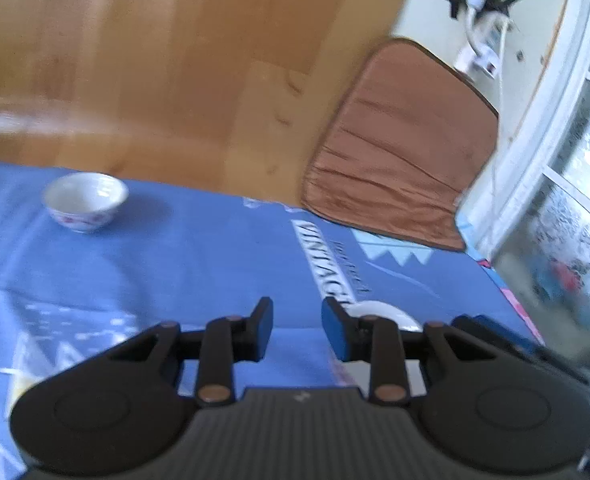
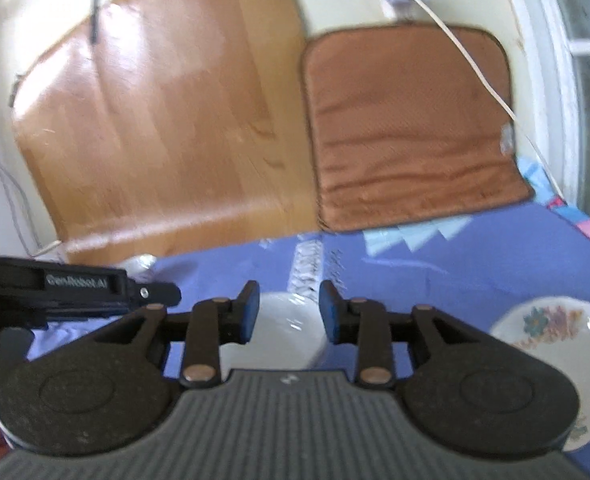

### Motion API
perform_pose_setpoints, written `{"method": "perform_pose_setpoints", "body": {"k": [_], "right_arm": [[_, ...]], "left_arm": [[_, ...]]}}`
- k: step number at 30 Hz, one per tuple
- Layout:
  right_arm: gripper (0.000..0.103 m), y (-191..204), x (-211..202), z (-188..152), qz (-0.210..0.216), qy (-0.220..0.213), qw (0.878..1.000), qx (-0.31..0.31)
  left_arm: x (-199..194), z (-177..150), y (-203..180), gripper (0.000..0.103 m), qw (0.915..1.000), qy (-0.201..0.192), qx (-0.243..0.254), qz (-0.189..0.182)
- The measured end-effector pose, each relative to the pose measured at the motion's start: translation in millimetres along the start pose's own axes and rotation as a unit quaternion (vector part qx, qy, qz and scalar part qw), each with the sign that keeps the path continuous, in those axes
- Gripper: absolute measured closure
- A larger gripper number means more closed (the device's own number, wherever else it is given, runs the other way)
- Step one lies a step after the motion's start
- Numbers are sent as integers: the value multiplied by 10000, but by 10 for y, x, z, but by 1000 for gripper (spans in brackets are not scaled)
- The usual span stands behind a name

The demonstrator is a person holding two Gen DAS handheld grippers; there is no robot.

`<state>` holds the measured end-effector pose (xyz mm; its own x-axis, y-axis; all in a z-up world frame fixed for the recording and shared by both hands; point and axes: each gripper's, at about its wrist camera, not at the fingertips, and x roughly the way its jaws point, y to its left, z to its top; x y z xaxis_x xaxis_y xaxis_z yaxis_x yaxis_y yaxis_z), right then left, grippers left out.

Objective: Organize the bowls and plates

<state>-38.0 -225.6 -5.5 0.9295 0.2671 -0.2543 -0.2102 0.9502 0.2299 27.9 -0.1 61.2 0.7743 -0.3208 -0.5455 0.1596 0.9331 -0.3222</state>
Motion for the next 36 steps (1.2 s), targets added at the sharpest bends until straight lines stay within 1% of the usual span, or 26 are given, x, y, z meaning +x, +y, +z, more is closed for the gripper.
{"method": "perform_pose_setpoints", "body": {"k": [3,7,9,12,15,18,20,22,26,29,36], "right_arm": [[67,212,-6,1,216,-3,9993,-307],[67,491,80,-62,550,234,9964,-598],[67,612,144,-107,689,379,9945,-689],[67,782,241,-169,866,581,9914,-785],[67,927,313,-186,1014,788,9887,-779],[67,1025,399,-158,1096,922,9874,-670],[67,1081,453,-143,1125,989,9870,-590],[67,1121,497,-144,1115,1028,9872,-497],[67,1204,551,-186,1050,1051,9878,-464],[67,1247,611,-214,1038,1120,9873,-436],[67,1299,781,-182,1010,1265,9865,-241]], "left_arm": [[-128,-54,204,75,9993,-140,27,339],[-241,-133,600,75,9968,-220,-167,753],[-282,-177,834,75,9935,-282,-278,1068],[-359,-244,1146,75,9880,-432,-377,1434],[-396,-281,1424,75,9826,-559,-473,1707],[-447,-319,1683,75,9801,-631,-823,1693],[-458,-335,1779,75,9786,-695,-1051,1627],[-448,-350,1823,75,9782,-721,-1165,1561],[-489,-391,1836,75,9782,-847,-1202,1468],[-504,-398,1850,73,9777,-902,-1251,1422],[-518,-412,1847,73,9781,-936,-1254,1373]]}}
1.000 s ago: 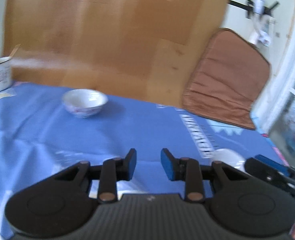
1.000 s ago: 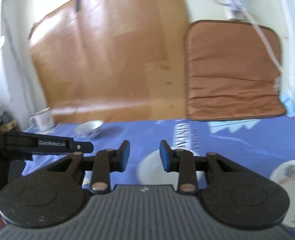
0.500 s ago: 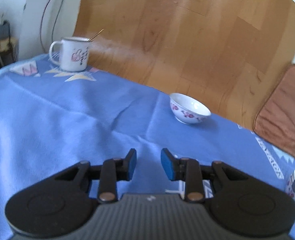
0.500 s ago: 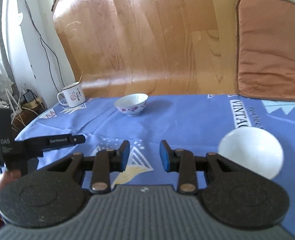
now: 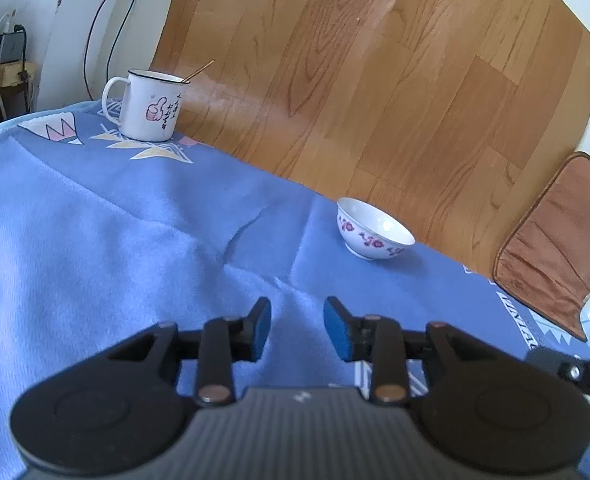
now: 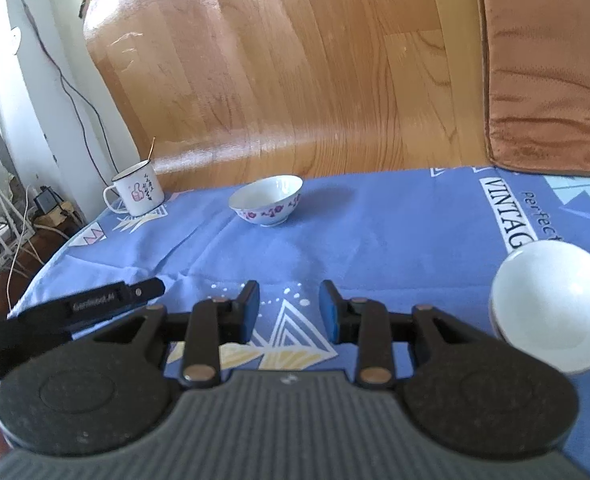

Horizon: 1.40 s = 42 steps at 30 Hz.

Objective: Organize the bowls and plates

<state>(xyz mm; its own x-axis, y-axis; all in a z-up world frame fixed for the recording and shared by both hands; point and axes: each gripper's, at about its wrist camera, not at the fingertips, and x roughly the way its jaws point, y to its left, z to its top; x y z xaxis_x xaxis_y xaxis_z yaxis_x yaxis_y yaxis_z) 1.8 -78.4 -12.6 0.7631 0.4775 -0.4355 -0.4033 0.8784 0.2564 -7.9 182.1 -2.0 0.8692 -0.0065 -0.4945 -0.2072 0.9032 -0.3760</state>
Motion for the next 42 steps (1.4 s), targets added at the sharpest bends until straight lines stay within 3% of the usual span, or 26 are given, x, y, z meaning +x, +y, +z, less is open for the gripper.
{"method": "perform_pose_setpoints", "body": {"k": [42], "right_arm": [[67,-22,159,82,8,170,9997,154]], "left_arm": [[-2,-11,-13,70,10000,19,52,-53]]}}
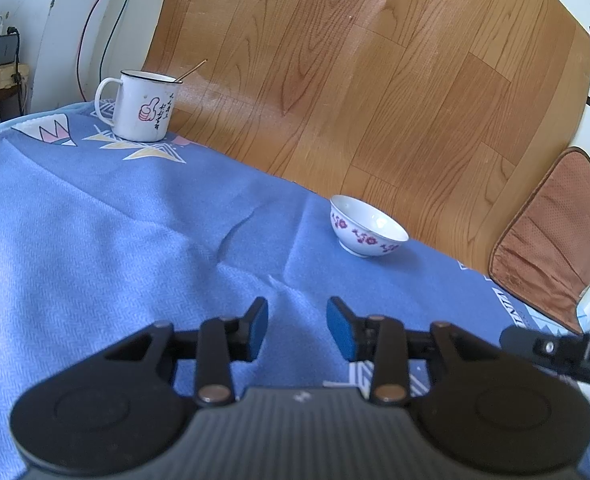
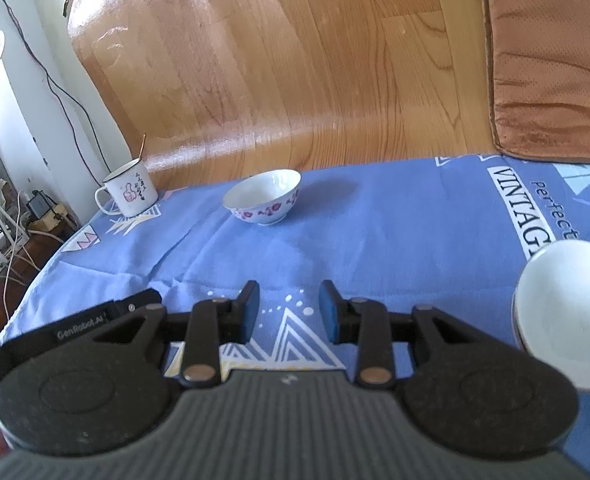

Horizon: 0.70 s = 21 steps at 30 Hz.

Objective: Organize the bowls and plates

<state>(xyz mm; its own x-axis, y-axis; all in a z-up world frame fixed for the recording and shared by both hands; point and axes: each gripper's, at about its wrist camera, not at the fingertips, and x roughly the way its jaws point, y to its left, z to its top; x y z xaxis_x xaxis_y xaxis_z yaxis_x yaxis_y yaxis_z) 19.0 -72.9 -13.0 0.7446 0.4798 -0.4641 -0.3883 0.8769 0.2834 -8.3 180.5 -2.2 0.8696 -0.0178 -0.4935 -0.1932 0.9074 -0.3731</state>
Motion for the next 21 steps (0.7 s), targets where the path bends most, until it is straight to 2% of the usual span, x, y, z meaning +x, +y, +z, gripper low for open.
{"method": "perform_pose_setpoints", "body": {"k": [12,21], "right_arm": [[67,-34,78,358,69,-199,9996,163],[67,-5,408,691,40,-180,9998,60]], "left_arm": [[-1,8,7,70,10000,7,-31,-10],[3,19,35,69,9999,18,-107,-54]]}}
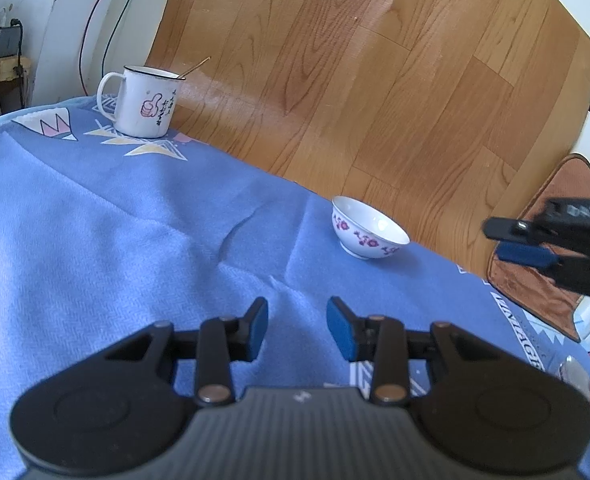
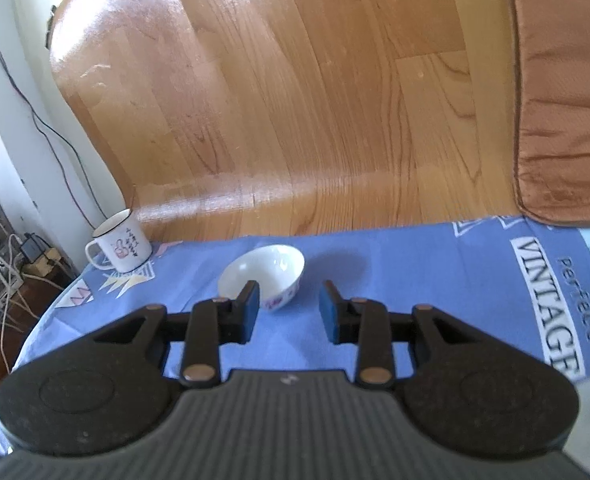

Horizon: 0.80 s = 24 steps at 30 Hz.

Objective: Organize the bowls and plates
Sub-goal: 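Close the right gripper on the small bowl rim while the left gripper closes beside it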

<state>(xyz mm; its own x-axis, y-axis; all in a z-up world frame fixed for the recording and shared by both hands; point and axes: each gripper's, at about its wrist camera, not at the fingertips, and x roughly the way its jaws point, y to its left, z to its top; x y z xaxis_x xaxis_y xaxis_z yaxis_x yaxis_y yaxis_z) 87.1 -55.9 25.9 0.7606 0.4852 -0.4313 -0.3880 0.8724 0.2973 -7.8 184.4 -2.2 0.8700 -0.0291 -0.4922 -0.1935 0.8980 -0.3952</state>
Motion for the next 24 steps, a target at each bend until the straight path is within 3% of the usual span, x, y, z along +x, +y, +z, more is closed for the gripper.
{"method": "perform_pose_setpoints", "body": {"k": [12,20,22,24], "right_arm": [[67,-127,848,233,-224,755,9955,530],[67,-140,1196,246,-238,1184,9904,669],[70,-151,1269,222,-221,1339,9882,706],[83,-156,1327,190,-177,1478,9860,750]], "left_arm": [[3,-3,-28,69,10000,-45,78,10],[10,1,-28,69,10000,-37,61,3],[13,5,-25,70,10000,-39,48,6],[17,11,-20,69,10000,-37,38,9]]}}
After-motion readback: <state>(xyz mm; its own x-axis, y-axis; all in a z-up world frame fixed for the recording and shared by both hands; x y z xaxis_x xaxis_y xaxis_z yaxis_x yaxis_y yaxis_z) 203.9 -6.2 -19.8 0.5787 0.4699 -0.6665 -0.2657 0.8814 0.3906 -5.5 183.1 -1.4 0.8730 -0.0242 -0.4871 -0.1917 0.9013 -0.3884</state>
